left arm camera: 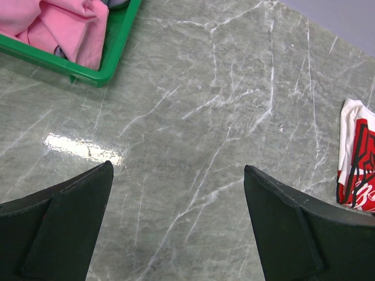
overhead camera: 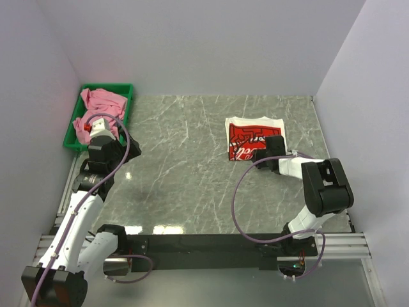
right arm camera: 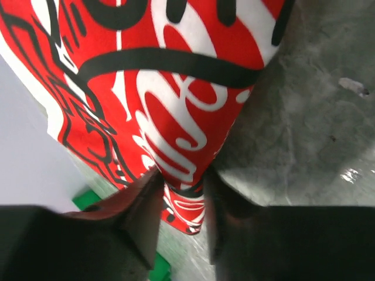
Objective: Fold and stack the t-shirts
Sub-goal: Neatly place the folded tshirt to the corner
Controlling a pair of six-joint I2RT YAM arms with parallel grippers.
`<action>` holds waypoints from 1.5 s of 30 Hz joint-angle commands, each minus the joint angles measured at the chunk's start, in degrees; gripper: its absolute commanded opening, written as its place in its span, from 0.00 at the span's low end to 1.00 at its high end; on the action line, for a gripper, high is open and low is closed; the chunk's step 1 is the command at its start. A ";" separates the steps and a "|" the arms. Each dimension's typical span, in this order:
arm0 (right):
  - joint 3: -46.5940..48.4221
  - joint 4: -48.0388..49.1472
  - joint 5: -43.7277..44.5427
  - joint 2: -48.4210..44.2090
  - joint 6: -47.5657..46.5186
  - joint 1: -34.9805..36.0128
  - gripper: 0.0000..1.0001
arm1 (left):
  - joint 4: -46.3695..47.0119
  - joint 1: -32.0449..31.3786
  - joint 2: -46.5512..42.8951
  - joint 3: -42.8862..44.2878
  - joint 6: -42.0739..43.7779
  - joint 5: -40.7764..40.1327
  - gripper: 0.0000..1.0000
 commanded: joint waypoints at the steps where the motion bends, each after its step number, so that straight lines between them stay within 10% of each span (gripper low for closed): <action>1: 0.40 4.00 2.70 1.71 2.84 0.28 0.27 | 0.41 0.19 0.20 0.92 0.58 -1.06 0.98; 8: 5.30 5.51 3.32 5.75 3.03 -3.49 0.08 | 0.23 0.19 0.29 0.83 0.67 -1.67 0.98; 32: 46.79 -11.03 -3.88 31.42 -18.24 -22.57 0.05 | -0.39 0.19 6.52 1.80 1.11 -2.90 0.98; 36: 52.42 -14.88 -6.96 35.11 -20.26 -23.45 0.11 | -0.12 0.19 7.14 1.89 1.02 -2.55 0.98; 45: 40.75 -11.37 -10.83 26.42 -23.25 -22.31 0.56 | 0.32 0.28 5.21 1.54 0.93 -1.67 0.98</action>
